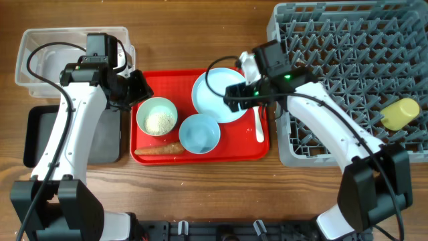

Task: Sort waste into correct bins and load items into the dishwasher rack

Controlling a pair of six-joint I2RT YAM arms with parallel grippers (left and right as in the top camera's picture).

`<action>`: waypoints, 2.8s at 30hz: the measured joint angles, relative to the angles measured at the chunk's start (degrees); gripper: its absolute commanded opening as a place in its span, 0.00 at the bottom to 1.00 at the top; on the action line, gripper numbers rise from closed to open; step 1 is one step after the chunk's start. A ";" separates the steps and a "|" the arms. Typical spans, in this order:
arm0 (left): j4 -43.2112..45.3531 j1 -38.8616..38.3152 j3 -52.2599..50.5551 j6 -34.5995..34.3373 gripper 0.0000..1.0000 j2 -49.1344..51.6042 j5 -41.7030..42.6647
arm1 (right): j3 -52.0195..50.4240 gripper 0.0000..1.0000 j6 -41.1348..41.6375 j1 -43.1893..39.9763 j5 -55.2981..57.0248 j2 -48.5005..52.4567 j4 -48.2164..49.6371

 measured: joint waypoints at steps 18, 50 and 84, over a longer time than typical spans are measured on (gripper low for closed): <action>-5.99 10.29 0.00 -2.19 0.57 0.00 -10.71 | 0.00 0.36 17.77 12.00 4.20 11.10 -6.80; -5.73 10.29 0.00 -2.19 0.55 0.00 -10.71 | 2.16 0.04 8.13 -22.18 41.46 -16.00 2.14; -5.57 10.29 0.00 -2.21 0.54 -0.11 -10.69 | 2.80 0.88 -28.30 -27.21 75.25 21.77 53.53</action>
